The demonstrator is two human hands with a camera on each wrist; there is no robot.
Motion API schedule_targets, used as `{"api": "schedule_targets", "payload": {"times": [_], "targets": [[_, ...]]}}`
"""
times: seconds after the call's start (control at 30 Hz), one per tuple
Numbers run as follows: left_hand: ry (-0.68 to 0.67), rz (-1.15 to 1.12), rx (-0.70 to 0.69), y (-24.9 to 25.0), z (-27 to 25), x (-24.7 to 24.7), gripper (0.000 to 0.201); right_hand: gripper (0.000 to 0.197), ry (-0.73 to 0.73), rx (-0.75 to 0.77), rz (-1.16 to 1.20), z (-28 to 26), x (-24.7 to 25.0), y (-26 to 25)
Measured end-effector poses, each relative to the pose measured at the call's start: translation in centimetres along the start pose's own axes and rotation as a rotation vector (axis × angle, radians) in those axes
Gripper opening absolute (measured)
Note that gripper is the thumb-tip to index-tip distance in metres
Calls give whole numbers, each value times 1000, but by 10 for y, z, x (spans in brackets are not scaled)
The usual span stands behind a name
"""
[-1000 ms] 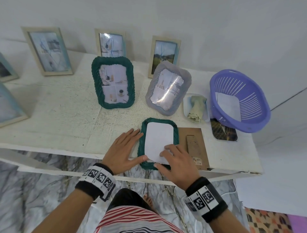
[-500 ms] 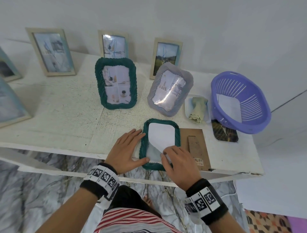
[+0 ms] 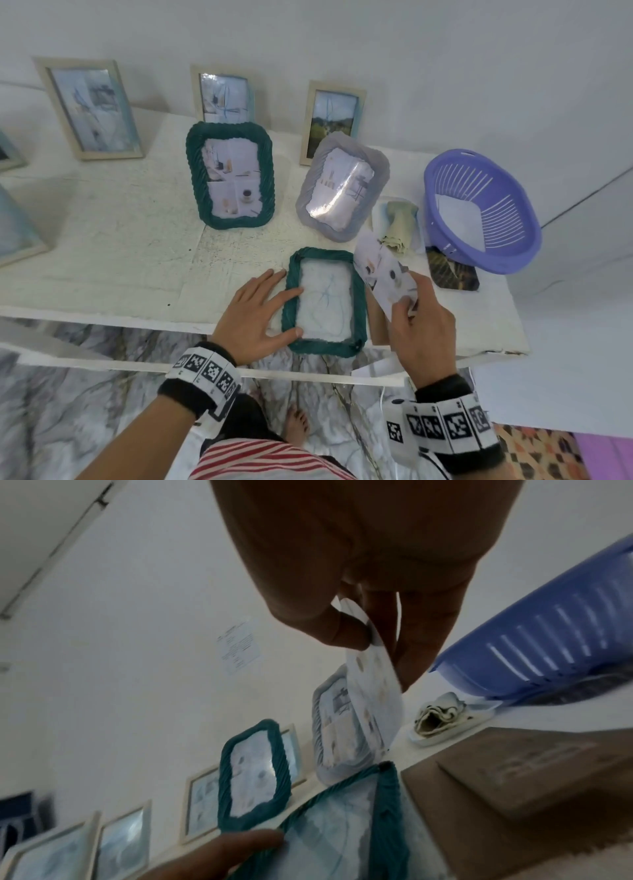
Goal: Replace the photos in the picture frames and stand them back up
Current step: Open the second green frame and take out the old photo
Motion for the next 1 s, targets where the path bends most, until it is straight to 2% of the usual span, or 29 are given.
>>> {"api": "schedule_targets", "payload": {"times": [0.13,0.23,0.3,0.4,0.5,0.6,0.7,0.83,0.93,1.0], "targets": [[-22,-21,16,0,1,0,79,30,19,-202,295,-1,7,15],[13,-251,72,1,4,8,83,27,46,-373,668,-11,-1,21],[79,-415,126,4,6,18,74,25,53,-452,848,-20,-7,16],[147,-633,163,20,11,39,48,33,-2,-512,1024,-31,-21,2],[43,-1003,235,45,17,49,37,32,-35,-549,1032,-38,-32,-5],[-2,-1132,270,62,24,46,37,24,-54,-523,931,-41,-31,-7],[3,-1127,284,74,30,41,42,21,-112,-441,736,-38,-21,-4],[18,-1091,314,90,45,36,43,22,-76,-192,269,-8,16,27],[35,-1047,355,105,62,26,46,32,49,46,-95,30,53,53],[45,-1012,383,117,76,14,47,44,66,149,-356,59,70,75]]}}
Point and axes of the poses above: each hand's wrist, its own z-axis towards the middle knuckle, its own x-axis out of the back of the hand, y = z × x, the point moved 4 cm from there along z, towards the middle knuckle, and after that the axes turned 6 degrees about z, right-handed, at the moved point
